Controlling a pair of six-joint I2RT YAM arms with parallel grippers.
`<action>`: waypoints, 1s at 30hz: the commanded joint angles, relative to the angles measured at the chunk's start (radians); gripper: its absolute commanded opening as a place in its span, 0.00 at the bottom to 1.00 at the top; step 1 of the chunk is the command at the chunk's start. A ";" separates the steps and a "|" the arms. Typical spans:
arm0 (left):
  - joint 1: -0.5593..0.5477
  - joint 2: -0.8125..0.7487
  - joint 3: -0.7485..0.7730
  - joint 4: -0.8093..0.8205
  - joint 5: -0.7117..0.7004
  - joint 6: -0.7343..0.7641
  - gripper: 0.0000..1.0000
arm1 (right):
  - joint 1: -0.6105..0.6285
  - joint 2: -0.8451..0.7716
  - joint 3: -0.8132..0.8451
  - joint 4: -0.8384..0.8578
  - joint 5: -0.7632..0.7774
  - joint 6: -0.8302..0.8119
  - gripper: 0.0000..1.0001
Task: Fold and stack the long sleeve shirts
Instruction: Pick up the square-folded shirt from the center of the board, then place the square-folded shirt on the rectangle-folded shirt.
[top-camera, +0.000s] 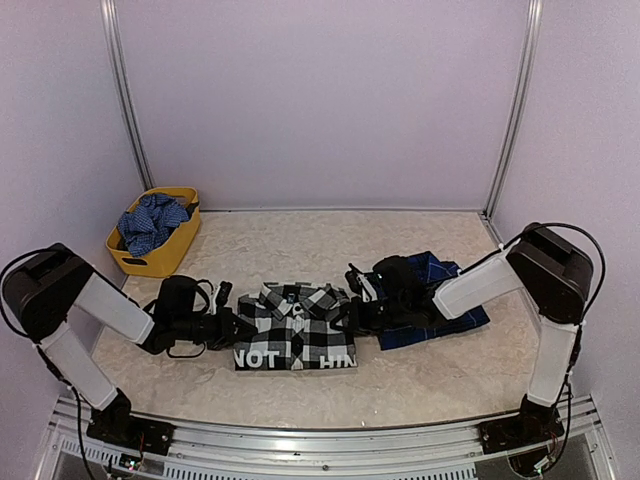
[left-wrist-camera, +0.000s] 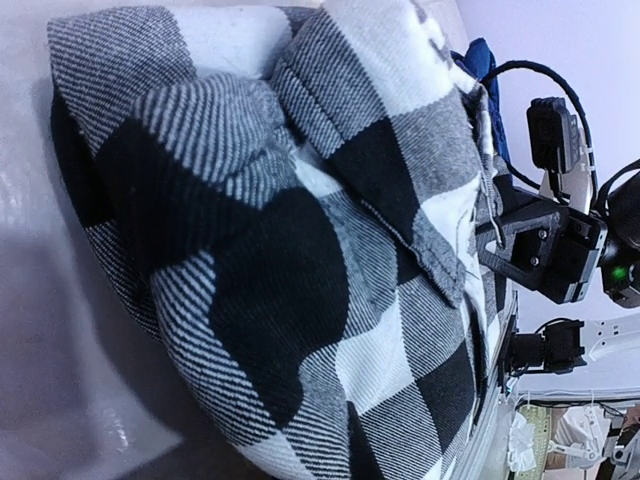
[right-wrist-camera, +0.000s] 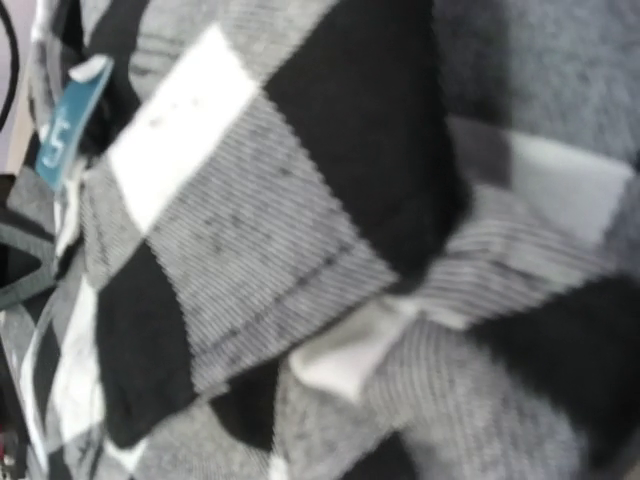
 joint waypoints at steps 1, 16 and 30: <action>-0.059 -0.087 0.066 -0.054 -0.059 -0.030 0.00 | -0.047 -0.129 -0.026 -0.022 -0.014 -0.044 0.00; -0.309 -0.106 0.516 -0.341 -0.306 -0.012 0.00 | -0.290 -0.541 0.004 -0.533 0.059 -0.273 0.00; -0.450 0.414 1.077 -0.434 -0.330 0.035 0.00 | -0.667 -0.503 0.133 -0.837 0.083 -0.584 0.00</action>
